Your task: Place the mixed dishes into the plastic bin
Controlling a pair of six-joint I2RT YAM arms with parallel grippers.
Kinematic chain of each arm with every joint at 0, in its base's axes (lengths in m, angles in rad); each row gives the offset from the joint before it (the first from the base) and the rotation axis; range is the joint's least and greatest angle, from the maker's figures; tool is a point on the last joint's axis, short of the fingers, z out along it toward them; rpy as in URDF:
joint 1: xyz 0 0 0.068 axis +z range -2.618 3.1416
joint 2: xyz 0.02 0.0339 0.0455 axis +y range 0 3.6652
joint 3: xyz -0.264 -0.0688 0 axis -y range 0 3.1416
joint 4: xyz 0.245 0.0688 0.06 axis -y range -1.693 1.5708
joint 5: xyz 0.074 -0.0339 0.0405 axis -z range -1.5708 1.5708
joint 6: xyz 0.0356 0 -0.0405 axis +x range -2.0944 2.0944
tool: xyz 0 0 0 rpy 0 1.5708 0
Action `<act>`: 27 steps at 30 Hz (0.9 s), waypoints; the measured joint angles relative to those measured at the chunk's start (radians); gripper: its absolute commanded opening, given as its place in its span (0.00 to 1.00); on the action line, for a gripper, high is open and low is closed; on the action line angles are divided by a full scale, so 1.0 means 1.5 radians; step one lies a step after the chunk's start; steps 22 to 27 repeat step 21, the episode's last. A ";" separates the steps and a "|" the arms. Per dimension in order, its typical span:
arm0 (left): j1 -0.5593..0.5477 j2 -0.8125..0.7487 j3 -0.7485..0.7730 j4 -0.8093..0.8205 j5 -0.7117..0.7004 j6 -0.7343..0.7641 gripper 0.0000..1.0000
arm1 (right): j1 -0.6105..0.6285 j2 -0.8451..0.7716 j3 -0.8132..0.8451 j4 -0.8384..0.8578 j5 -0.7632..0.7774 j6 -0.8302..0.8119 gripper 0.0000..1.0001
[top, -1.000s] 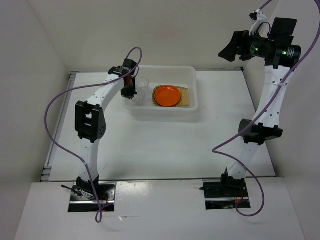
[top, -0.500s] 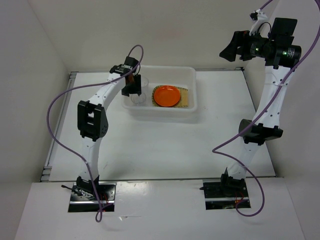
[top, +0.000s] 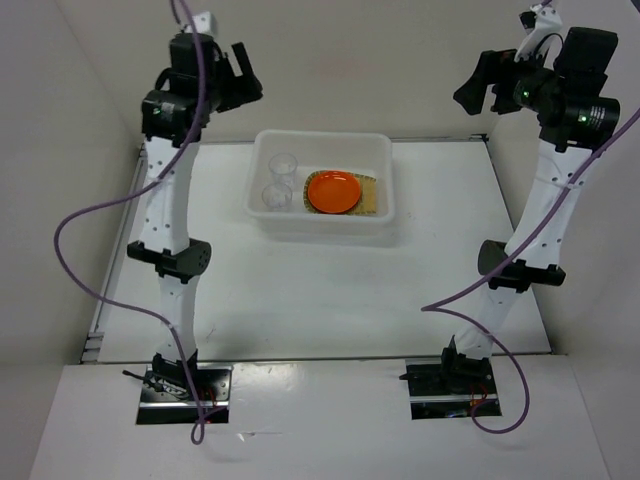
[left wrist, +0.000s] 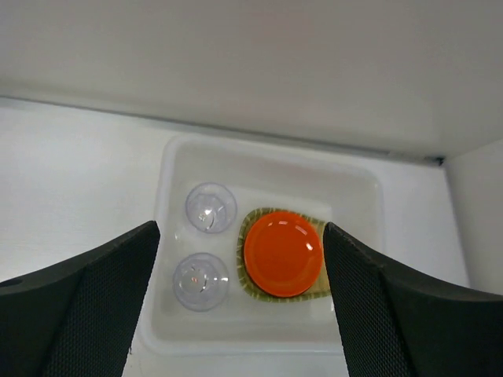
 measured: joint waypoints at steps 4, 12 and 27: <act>0.008 -0.093 0.021 -0.044 -0.045 -0.014 0.93 | 0.000 -0.012 -0.052 0.000 0.028 0.010 0.99; -0.013 -0.407 -0.509 -0.015 -0.150 -0.082 0.98 | 0.000 -0.062 -0.235 0.001 0.101 0.030 0.99; 0.089 -0.592 -0.932 0.150 -0.042 -0.115 1.00 | 0.000 -0.309 -0.529 0.055 0.155 0.016 0.99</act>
